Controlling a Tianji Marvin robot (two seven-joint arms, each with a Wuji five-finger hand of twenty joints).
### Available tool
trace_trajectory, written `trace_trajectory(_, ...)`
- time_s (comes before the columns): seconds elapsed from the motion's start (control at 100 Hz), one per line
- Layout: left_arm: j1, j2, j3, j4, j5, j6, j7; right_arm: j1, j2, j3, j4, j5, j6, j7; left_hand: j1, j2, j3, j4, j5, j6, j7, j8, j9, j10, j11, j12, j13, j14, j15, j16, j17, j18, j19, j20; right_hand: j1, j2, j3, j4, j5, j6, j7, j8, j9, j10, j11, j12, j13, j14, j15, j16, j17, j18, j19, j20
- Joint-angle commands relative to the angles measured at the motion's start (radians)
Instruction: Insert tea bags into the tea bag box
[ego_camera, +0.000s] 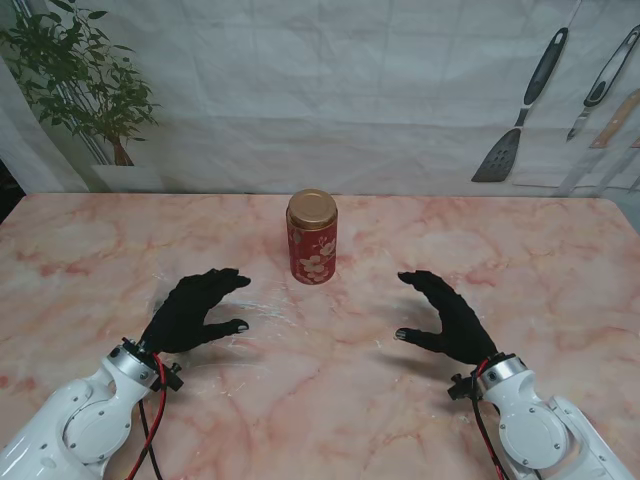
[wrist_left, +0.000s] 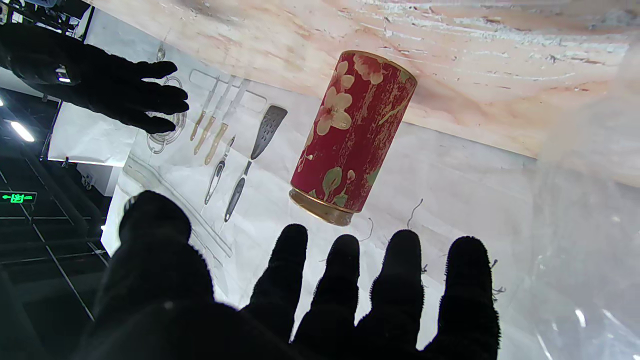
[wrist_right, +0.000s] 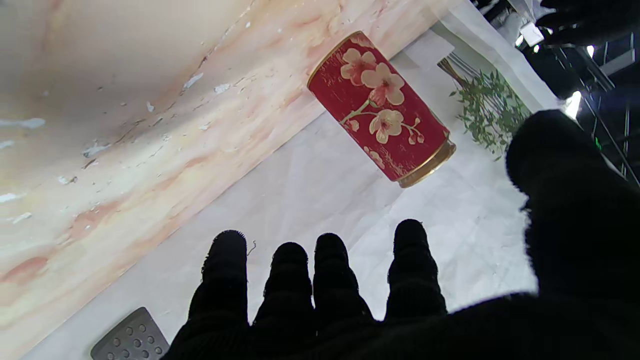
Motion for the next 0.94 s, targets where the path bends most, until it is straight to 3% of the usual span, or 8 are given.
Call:
trace_trajectory(0.0, 0.015, -0.005, 0.000, -0.001, -0.006, 0.002, -0.010, -0.008, -0.009, -0.007, 0.018, 0.019, -0.022, 0.025, -0.032, 0.036, 0.007, 0.029, -0.005, -0.019, -0.003, -0.008, 0.007, -0.037, -0.011, -0.006, -0.020, -0.029, -0.066, -0.017, -0.018, -0.012, -0.044, -0.011, 0.015, 0.015, -0.020, 0.021, -0.004, 0.001, 0.002, -0.013, -0.020, -0.022, -0.006, -0.014, -0.026, -0.038, -0.008, -0.003, -0.004, -0.047, -0.028, 0.014)
trace_trajectory(0.54, 0.013, -0.007, 0.014, 0.000, -0.014, 0.004, -0.006, -0.007, -0.013, -0.009, 0.033, 0.027, 0.009, 0.015, -0.030, 0.035, 0.007, 0.029, -0.003, -0.018, -0.003, -0.007, 0.010, -0.037, -0.009, -0.005, -0.016, -0.030, -0.064, -0.016, -0.017, -0.013, -0.045, -0.011, 0.023, 0.021, -0.031, 0.025, -0.013, -0.001, 0.008, -0.019, -0.020, -0.025, -0.023, -0.014, -0.027, -0.041, -0.015, -0.004, -0.005, -0.056, -0.037, 0.037)
trace_trajectory(0.93, 0.013, -0.006, 0.014, -0.001, -0.019, 0.009, -0.016, -0.006, -0.014, -0.005, 0.035, 0.035, 0.009, 0.017, -0.026, 0.034, 0.008, 0.029, -0.004, -0.019, -0.003, -0.007, 0.010, -0.038, -0.009, -0.006, -0.016, -0.029, -0.064, -0.016, -0.017, -0.014, -0.045, -0.011, 0.005, 0.011, 0.018, 0.023, -0.016, 0.000, 0.010, -0.022, -0.020, -0.027, -0.029, -0.014, -0.027, -0.044, -0.018, -0.004, -0.005, -0.059, -0.042, 0.047)
